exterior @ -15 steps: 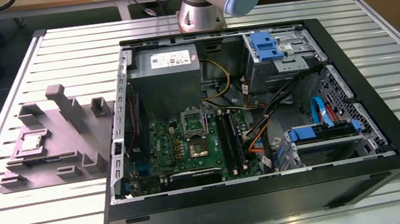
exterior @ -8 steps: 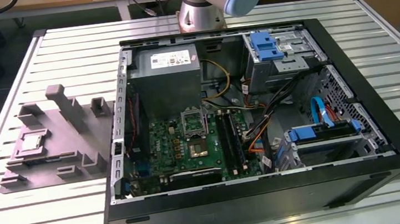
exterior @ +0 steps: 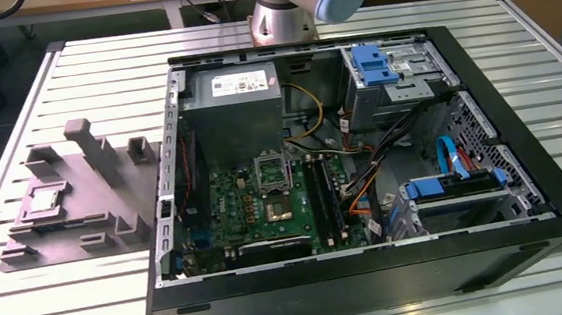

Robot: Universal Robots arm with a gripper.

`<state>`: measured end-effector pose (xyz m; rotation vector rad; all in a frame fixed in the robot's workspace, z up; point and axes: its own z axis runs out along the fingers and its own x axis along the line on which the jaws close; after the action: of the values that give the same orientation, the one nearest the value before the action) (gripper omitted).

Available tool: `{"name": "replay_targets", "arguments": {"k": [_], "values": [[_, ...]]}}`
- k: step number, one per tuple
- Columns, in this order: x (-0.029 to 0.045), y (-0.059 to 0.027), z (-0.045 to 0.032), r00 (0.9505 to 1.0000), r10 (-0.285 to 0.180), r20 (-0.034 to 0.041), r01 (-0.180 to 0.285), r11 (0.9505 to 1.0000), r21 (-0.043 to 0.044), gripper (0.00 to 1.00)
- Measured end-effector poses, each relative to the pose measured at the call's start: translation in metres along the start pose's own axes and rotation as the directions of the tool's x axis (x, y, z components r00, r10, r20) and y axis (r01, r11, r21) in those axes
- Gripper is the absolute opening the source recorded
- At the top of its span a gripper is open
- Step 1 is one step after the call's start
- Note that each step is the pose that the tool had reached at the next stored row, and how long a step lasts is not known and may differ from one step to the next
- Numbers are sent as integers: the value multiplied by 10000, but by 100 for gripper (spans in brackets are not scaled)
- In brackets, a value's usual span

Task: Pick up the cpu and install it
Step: 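Pick up the cpu and move it towards the insertion slot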

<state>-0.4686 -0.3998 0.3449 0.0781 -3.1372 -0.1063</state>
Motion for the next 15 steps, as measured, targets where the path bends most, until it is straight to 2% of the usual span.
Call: {"name": "replay_targets", "arguments": {"k": [15], "values": [[0, -9, 41, 10000, 1, 6, -1, 10000, -3, 59]]}}
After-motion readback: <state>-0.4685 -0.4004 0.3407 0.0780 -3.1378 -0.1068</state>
